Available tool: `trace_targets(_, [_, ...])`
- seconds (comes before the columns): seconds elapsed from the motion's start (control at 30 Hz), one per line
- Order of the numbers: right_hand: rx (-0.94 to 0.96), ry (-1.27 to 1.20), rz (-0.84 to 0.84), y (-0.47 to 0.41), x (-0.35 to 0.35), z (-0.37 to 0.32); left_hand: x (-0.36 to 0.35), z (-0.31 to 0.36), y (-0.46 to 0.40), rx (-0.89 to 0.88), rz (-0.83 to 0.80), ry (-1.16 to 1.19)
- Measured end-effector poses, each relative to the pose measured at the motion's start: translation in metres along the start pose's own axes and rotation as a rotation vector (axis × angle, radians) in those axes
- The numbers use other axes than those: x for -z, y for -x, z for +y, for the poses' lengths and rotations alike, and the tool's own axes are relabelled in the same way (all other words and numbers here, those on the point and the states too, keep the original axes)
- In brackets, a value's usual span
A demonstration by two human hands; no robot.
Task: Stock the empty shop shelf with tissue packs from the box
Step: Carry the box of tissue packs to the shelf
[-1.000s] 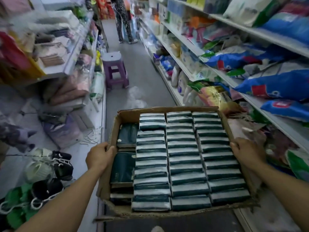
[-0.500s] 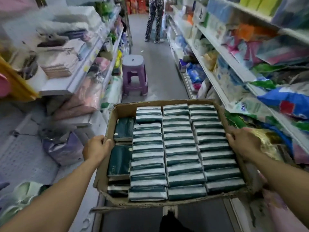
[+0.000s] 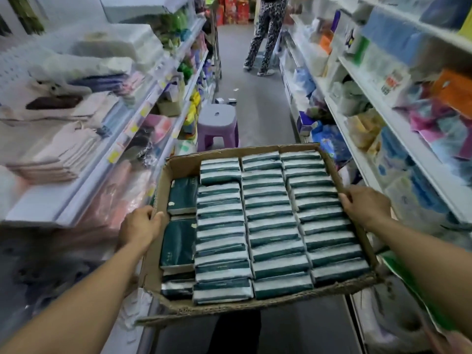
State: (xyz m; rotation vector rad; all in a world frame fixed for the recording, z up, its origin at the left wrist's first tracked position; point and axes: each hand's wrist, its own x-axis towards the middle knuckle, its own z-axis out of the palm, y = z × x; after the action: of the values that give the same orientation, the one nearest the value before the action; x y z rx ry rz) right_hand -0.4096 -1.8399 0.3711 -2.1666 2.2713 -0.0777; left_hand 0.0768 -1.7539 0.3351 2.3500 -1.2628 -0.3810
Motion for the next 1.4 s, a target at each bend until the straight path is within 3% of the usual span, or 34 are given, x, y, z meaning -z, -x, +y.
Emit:
trace_targets(0.47, [0.031,0.024,-0.055,-0.353,-0.015,-0.036,-0.064,0.156,-0.275,0.093,0.047,-0.073])
trace_targets(0.9, [0.321,0.006,-0.042,-0.719,-0.024,-0.049,-0.178,0.299,-0.44,0.358,0.126,0.018])
trace_targets(1.13, [0.502,0.039,-0.101,-0.874,-0.041,-0.111,-0.213,0.334,-0.52,0.544,0.191,0.048])
trace_targets(1.4, [0.672,0.11,-0.12,-1.036,-0.075,-0.229,-0.26,0.335,-0.629,0.726,0.228,0.067])
